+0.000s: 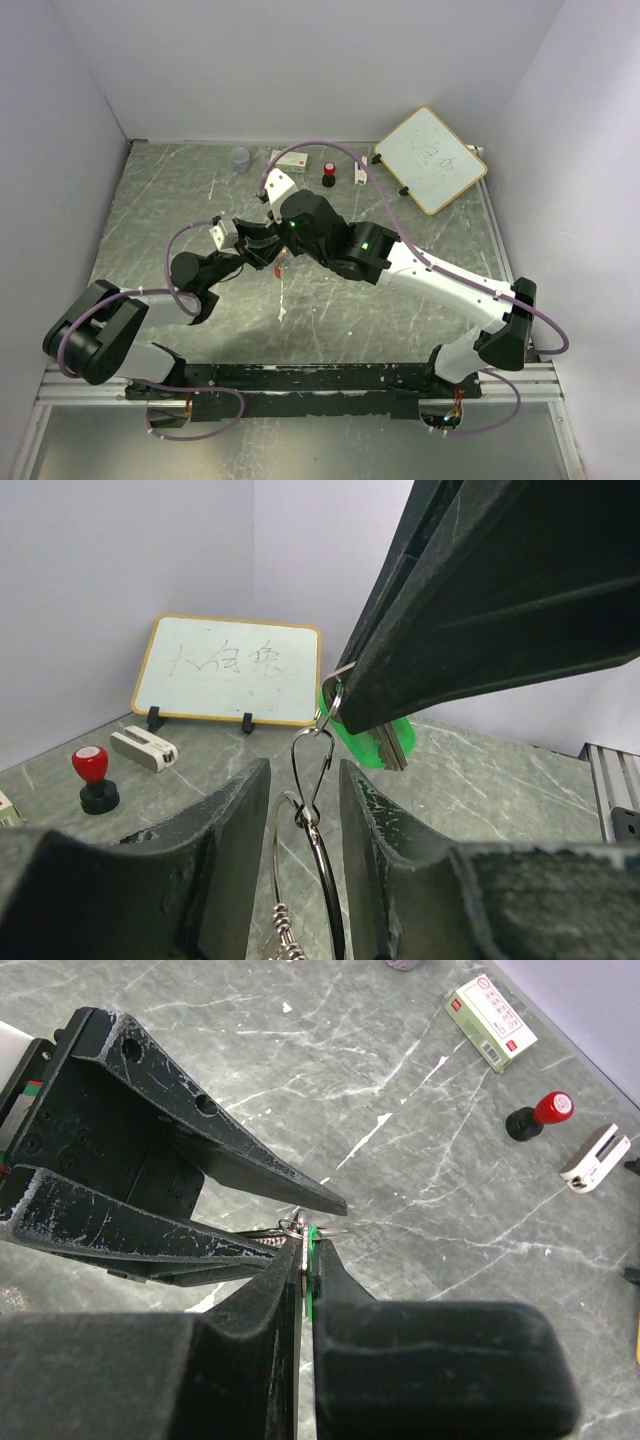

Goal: Remove the keys from the keyring

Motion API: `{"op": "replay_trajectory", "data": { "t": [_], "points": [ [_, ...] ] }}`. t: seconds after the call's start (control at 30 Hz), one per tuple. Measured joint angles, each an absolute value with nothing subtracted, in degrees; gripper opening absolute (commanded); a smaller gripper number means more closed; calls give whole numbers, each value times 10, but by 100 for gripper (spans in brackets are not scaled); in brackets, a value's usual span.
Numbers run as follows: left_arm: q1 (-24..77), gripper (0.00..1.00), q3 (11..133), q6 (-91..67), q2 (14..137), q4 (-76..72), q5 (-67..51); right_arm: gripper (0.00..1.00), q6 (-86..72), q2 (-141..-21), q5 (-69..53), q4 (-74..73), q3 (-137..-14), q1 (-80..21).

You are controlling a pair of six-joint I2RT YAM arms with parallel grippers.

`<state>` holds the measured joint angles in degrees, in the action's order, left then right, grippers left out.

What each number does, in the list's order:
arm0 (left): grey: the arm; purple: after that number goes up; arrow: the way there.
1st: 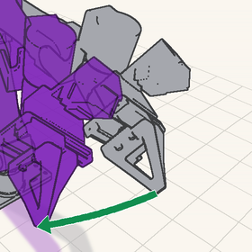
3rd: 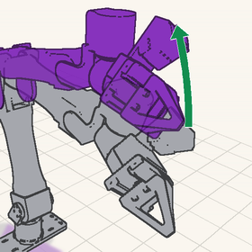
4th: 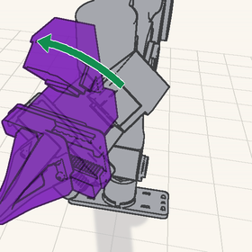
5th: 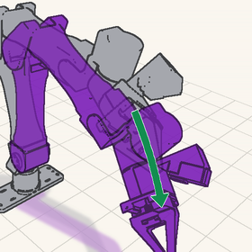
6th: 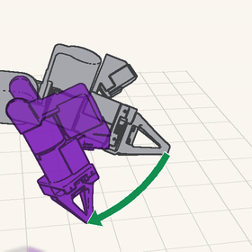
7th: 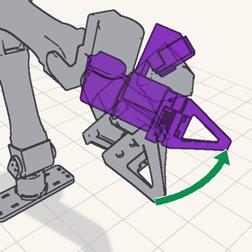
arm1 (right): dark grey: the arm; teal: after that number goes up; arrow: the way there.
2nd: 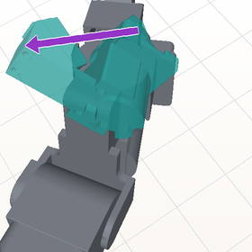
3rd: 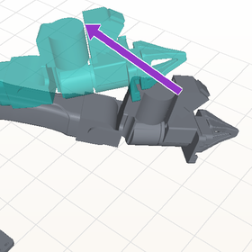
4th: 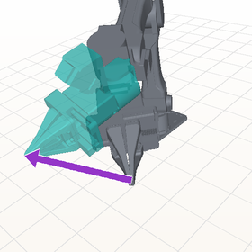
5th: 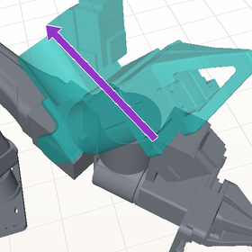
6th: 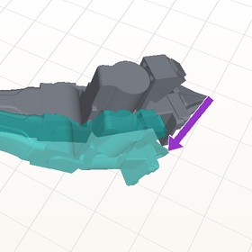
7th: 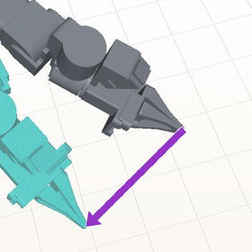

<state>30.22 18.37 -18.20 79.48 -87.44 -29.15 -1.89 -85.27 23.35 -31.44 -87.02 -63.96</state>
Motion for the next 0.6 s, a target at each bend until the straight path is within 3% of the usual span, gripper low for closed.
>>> {"op": "replay_trajectory", "data": {
  "t": [0.37, 0.6],
  "points": [
    [302, 42, 180, -180, 795, -874, -291, 0, -19, -853, 236, -312, -870, -641],
    [302, 29, 180, -178, 794, -874, -291, 0, -19, -853, 236, -312, -870, -641]
  ]
}}
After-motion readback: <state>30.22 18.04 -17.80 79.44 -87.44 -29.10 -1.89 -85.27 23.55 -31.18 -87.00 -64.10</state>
